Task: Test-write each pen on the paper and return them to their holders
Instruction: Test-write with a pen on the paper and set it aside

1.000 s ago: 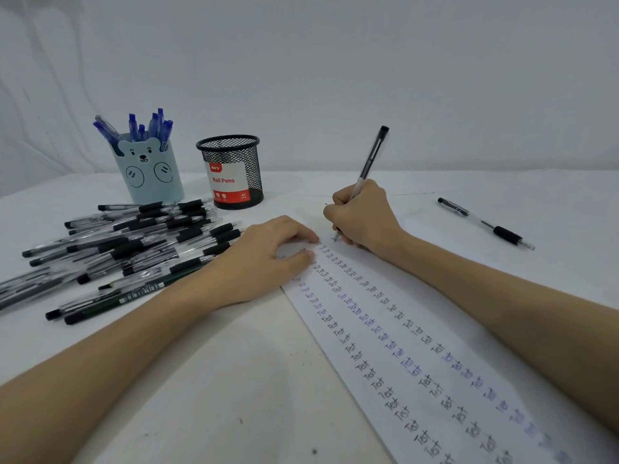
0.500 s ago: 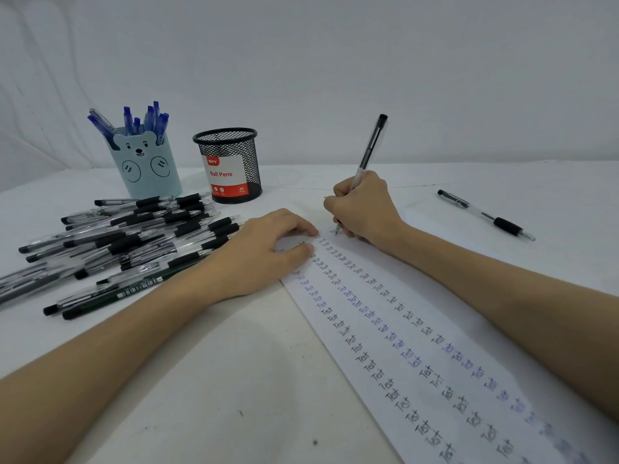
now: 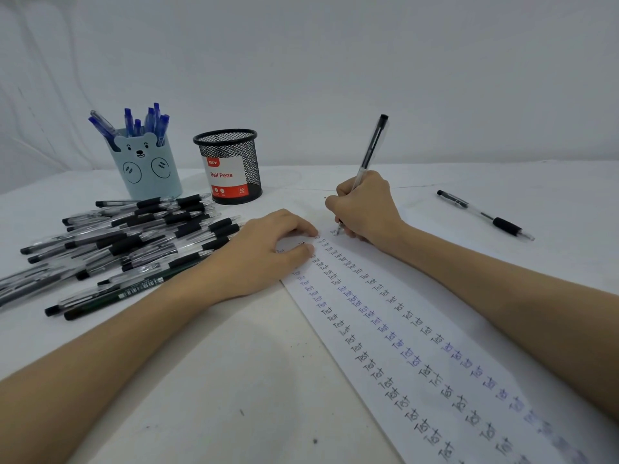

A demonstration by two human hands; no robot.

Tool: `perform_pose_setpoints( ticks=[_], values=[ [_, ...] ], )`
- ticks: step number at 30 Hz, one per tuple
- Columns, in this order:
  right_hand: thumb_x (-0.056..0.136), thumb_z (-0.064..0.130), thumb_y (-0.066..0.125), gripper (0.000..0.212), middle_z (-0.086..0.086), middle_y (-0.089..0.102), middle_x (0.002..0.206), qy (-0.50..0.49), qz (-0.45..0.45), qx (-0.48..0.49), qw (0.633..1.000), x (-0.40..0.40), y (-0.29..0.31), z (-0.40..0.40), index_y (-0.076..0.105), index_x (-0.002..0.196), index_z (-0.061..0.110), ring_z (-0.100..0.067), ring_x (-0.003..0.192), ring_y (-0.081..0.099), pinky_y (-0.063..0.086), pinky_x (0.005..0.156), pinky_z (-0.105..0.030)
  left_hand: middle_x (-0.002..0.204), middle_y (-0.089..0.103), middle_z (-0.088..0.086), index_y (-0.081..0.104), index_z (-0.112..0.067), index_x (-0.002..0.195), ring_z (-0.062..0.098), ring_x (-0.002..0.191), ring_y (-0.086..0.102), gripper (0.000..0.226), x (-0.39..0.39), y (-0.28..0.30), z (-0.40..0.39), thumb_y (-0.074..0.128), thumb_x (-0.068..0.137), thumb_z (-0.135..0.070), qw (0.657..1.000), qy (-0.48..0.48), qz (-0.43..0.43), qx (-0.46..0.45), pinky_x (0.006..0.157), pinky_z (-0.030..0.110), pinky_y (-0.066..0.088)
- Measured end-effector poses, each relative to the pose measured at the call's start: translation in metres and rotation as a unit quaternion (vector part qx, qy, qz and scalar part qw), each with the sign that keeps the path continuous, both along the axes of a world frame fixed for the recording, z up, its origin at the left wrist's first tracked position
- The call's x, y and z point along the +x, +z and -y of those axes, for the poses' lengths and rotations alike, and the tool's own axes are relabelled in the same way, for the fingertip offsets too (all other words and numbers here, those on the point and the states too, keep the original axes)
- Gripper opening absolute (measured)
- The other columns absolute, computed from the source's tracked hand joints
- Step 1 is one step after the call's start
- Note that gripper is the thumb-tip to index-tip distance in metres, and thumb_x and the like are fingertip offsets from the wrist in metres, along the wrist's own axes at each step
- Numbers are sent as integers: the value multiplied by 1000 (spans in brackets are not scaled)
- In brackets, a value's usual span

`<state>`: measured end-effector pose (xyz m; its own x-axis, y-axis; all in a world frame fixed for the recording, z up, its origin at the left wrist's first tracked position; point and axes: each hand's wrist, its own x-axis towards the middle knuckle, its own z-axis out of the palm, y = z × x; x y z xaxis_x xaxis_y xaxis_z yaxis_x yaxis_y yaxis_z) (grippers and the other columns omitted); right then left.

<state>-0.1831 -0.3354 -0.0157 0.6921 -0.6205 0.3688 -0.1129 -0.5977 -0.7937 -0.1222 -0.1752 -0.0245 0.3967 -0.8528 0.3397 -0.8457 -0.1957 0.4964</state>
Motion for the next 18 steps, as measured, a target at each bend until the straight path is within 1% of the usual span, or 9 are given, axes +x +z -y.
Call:
perform_pose_setpoints(
  ticks=[2,6,8,9,10,12,15,17,18],
  values=[
    [72,-2,47,37,-14,43,58,-5,10,9,1000,-1,0,0,27,45,14,-18,31,38,22,28,-15,118,59,-15,63,-23,114,-9,107,46,24,0,0,0,58,91,-23,1000,0,2,1,88,-3,28],
    [71,-2,47,36,-12,40,57,-9,2,3,1000,1,-1,2,26,46,15,-22,46,38,25,34,-18,118,58,-15,62,-24,113,-9,108,47,23,1,0,-1,57,91,-24,1000,-1,2,4,89,-2,28],
    [73,0,48,35,-7,40,52,-19,0,10,1000,2,-1,3,29,48,15,-22,47,40,30,38,-20,119,58,-15,62,-25,113,-8,109,47,23,1,0,-1,57,91,-24,1000,-1,1,5,91,0,28],
    [73,1,49,35,-5,41,52,-21,0,12,1000,1,-1,3,30,48,15,-20,44,40,30,37,-18,119,58,-15,62,-25,113,-8,109,47,23,1,0,-1,57,91,-24,1000,-1,0,5,91,0,29],
    [73,1,49,35,-8,42,53,-19,1,12,1000,1,0,2,29,47,14,-20,42,38,28,33,-17,119,58,-15,62,-25,113,-7,109,47,23,1,0,0,57,91,-24,1000,-1,-1,5,91,0,29],
    [71,-1,48,36,-13,40,56,-7,1,3,1000,0,0,0,26,46,14,-23,44,35,24,31,-18,119,58,-16,62,-25,114,-8,109,47,24,1,0,0,57,91,-24,1000,-1,-3,5,91,-1,28],
    [70,-3,46,38,-10,32,53,-13,9,-1,1000,0,1,-1,24,46,14,-22,51,33,24,42,-24,118,58,-16,62,-25,114,-8,109,47,23,1,0,-1,57,91,-24,1000,-1,-4,6,90,-1,29],
    [72,-2,48,37,-6,37,45,-28,28,43,998,-1,1,1,28,46,13,-22,42,35,25,37,-20,118,58,-15,62,-26,113,-6,109,47,22,1,0,-1,57,91,-25,1000,0,-3,11,91,1,29],
    [73,-1,49,35,-4,41,41,-30,41,83,995,-3,2,2,31,46,12,-18,35,36,24,34,-16,118,58,-15,62,-26,113,-5,109,48,22,1,0,-1,57,91,-25,1000,1,-1,13,91,1,29]
  ],
)
